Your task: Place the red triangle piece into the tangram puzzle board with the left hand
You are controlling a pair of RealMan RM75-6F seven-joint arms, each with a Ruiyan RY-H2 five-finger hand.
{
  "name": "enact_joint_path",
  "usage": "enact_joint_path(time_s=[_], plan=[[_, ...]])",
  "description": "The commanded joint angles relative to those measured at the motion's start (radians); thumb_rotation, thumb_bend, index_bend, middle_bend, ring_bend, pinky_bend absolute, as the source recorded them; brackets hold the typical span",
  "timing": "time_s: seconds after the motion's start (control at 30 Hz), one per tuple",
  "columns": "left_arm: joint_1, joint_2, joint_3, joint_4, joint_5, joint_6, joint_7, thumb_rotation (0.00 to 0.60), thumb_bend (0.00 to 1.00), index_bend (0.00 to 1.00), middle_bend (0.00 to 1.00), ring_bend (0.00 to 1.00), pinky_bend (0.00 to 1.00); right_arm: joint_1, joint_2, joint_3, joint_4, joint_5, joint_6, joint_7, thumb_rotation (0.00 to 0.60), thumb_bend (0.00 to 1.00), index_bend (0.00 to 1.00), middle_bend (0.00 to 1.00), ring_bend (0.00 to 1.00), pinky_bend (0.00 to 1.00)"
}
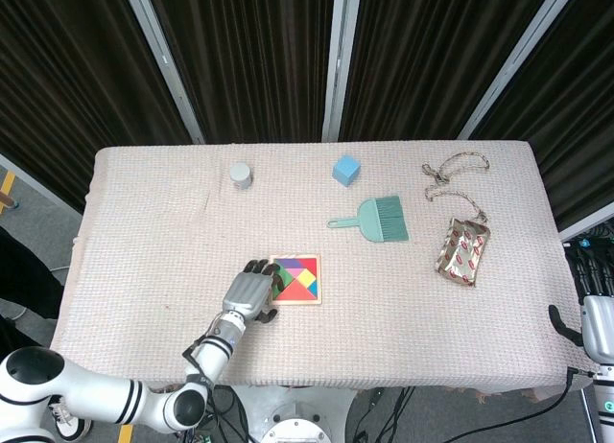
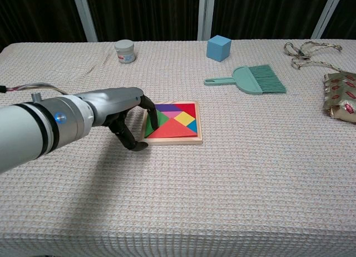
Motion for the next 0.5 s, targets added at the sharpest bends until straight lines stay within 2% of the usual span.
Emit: enact_joint_path(time_s=[0.03, 0.27, 0.5], plan=[[0.004, 0.005, -0.007, -0.004, 0.024, 0.006, -0.016, 0.6, 0.3, 0.36, 0.1, 0.0, 0.05, -0.001, 0.001, 0.0, -0.001, 0.0, 0.001, 0.0, 0.6, 0.27, 0.0, 0.0, 0.0, 0.0], [0.008, 0.018, -0.005, -0.001, 0.141, -0.033, -0.085, 0.6, 0.3, 0.26, 0.09, 0.0, 0.04, 0.0, 0.001, 0.0, -0.002, 0.0, 0.0, -0.001, 0.6, 0.27, 0.0, 0.0, 0.0, 0.0], [-0.019, 0.015, 0.009, 0.03, 0.168, -0.124, -0.107, 0.6, 0.31, 0.23, 0.03, 0.0, 0.04, -0.002, 0.002, 0.001, 0.002, 0.003, 0.0, 0.004, 0.6, 0.27, 0.0, 0.0, 0.0, 0.0]])
